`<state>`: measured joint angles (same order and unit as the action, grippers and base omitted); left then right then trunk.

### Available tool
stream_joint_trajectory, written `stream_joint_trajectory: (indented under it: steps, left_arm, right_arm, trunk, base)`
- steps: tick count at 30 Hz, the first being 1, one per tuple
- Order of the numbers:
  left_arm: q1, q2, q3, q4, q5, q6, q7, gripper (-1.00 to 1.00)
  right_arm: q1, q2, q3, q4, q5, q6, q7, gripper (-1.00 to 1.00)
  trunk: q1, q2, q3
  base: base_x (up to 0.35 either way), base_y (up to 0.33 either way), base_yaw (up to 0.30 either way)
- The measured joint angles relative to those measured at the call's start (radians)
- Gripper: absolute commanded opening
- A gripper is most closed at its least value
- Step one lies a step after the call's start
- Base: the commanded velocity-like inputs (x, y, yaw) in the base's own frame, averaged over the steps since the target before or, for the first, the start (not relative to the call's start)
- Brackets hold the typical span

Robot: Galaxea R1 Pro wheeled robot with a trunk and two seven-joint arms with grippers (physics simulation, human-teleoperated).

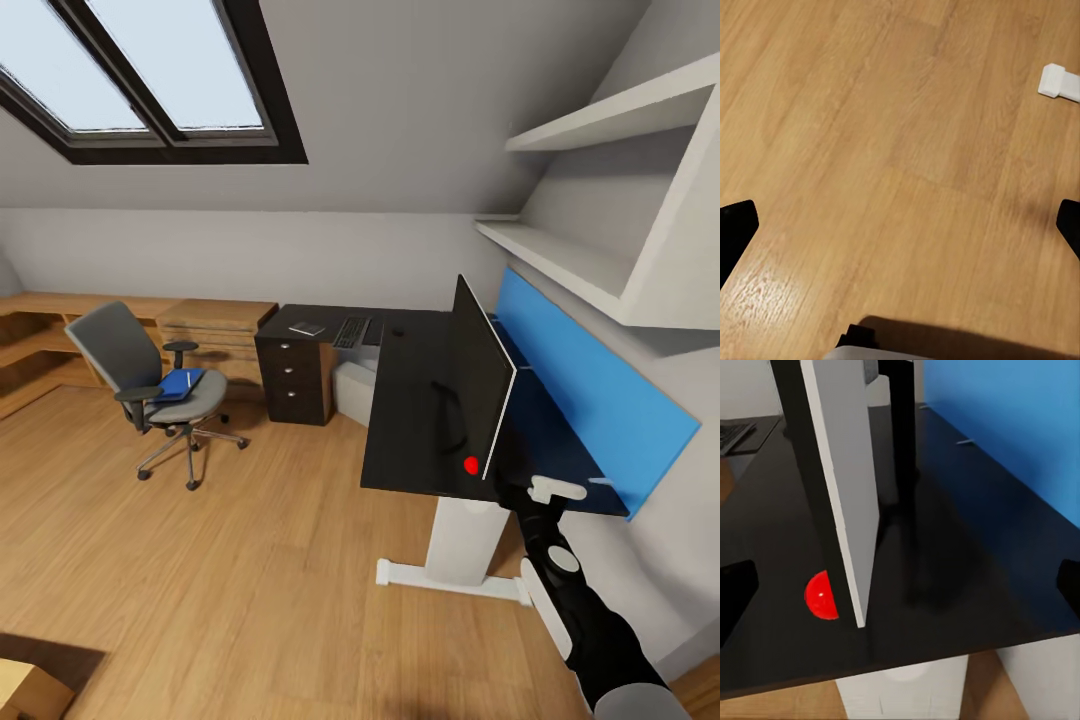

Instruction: In the bedroom, organize the workspace by keeping the computer under the desk, ensuring the monitor is on the desk, placing the keyboard on the desk next to the monitor, placing the mouse on the desk next to the keyboard, moving the folder from the swivel chair onto the desk next to the mouse, stacking the notebook on top of the folder with the pen on top of the notebook, and positioning the swivel chair next to the desk.

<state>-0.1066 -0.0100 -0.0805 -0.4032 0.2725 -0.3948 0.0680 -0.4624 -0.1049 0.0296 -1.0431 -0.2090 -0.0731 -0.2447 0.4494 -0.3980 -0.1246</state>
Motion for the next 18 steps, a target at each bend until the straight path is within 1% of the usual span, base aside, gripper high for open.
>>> stream_joint_trajectory:
  steps: [4, 10, 18]
  left_arm:
    - [0.000, 0.000, 0.000, 0.001, 0.000, 0.000, 0.000, 1.00]
    - [0.000, 0.000, -0.001, 0.001, 0.000, 0.001, 0.000, 1.00]
    - [0.000, -0.001, -0.002, 0.005, 0.000, 0.007, 0.000, 1.00]
  right_arm:
    - [0.000, 0.000, 0.012, 0.012, 0.000, -0.013, 0.001, 1.00]
    - [0.000, 0.001, 0.018, 0.035, -0.001, -0.051, 0.001, 1.00]
    - [0.000, 0.002, 0.027, 0.077, -0.001, -0.084, 0.002, 1.00]
  trunk:
    - [0.000, 0.000, 0.000]
    - [0.000, 0.000, 0.000]
    - [0.000, 0.000, 0.000]
  base:
    - [0.000, 0.000, 0.000]
    - [0.000, 0.000, 0.000]
    - [0.000, 0.000, 0.000]
